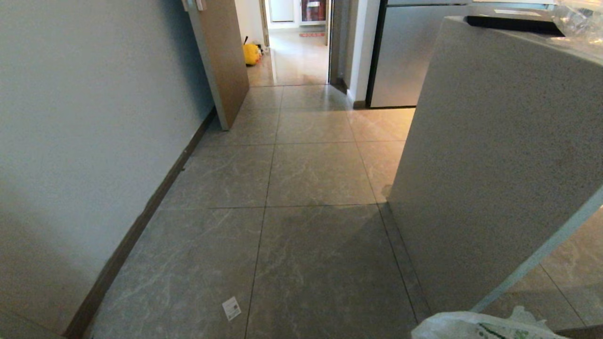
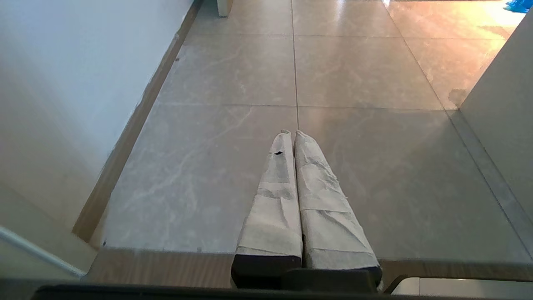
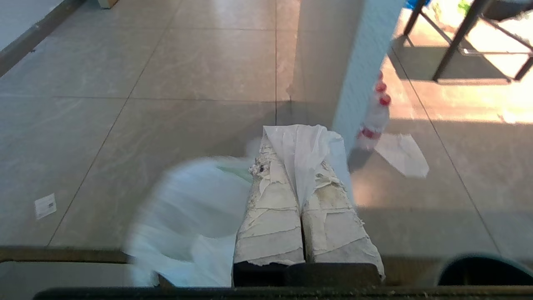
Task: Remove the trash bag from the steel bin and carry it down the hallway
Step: Put the trash bag at the door
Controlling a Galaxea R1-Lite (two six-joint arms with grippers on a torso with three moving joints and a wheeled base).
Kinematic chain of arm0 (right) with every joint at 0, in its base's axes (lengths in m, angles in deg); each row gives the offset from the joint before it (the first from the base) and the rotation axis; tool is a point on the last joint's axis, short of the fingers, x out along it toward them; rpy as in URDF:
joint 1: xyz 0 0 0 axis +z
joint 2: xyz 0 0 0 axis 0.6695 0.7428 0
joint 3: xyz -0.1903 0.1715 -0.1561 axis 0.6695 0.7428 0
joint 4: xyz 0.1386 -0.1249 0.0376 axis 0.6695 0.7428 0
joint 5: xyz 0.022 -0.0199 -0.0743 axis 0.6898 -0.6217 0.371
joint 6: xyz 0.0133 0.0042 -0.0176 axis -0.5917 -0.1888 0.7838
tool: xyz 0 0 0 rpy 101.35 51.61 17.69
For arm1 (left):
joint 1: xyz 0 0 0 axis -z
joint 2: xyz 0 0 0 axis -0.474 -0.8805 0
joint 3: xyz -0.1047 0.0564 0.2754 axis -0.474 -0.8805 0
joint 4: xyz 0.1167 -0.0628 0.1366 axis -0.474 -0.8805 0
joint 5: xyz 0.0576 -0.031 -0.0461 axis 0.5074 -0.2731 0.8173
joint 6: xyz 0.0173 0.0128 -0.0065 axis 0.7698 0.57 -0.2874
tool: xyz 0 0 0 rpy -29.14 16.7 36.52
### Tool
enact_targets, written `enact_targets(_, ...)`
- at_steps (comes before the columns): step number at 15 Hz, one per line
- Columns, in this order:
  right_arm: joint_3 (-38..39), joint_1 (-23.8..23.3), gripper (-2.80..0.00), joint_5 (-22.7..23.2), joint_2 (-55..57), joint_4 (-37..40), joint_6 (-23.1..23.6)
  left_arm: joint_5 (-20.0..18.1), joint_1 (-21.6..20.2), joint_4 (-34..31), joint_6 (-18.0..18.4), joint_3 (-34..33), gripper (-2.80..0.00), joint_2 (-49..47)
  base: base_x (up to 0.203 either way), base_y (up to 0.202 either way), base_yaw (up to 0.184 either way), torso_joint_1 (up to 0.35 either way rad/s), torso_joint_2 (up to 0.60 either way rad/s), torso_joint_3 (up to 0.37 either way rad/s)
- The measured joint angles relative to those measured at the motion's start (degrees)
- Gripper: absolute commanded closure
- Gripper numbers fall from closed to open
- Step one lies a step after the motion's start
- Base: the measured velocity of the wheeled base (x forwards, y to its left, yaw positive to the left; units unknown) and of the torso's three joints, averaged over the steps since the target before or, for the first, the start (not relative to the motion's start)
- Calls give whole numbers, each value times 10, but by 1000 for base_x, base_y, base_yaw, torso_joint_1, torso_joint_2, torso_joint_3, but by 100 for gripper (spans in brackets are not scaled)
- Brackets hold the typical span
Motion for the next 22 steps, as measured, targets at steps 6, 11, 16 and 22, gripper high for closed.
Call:
enact_targets(6,0,0,0,0,0,0,0,0,0,0,0,0,0,0,189,0,-1,3,4,3)
enact_targets(11,0,0,0,0,0,0,0,0,0,0,0,0,0,0,188,0,0,1,3,3)
enact_targets(16,0,0,0,0,0,0,0,0,0,0,0,0,0,0,189,0,0,4,2,2)
enact_targets(22,0,0,0,0,0,0,0,0,0,0,0,0,0,0,193,0,1,2,2,3)
